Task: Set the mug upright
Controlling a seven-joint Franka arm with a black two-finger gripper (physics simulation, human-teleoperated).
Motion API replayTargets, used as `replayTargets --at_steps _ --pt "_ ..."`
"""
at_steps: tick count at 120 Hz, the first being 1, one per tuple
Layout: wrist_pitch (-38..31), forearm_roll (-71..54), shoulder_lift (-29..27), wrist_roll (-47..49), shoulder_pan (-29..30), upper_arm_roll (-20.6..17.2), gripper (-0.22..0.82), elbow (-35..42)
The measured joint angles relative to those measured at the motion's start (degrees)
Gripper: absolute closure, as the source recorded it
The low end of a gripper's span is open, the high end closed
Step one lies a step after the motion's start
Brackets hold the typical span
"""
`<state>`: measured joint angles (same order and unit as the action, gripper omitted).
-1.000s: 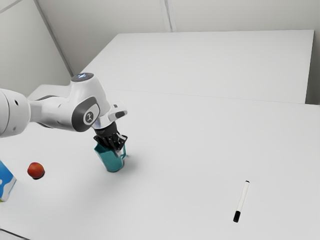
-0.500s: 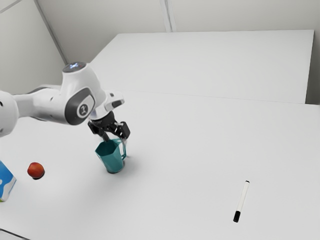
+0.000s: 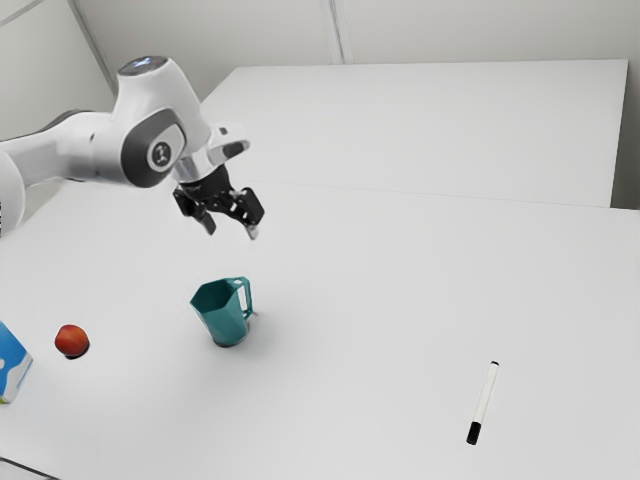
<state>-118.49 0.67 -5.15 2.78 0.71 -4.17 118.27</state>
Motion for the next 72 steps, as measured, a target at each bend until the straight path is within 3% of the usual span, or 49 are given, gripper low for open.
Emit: replayTargets --at_steps 72 --pt "20.1 -0.5 3.5 0.1 -0.5 0.0 0.02 -21.9"
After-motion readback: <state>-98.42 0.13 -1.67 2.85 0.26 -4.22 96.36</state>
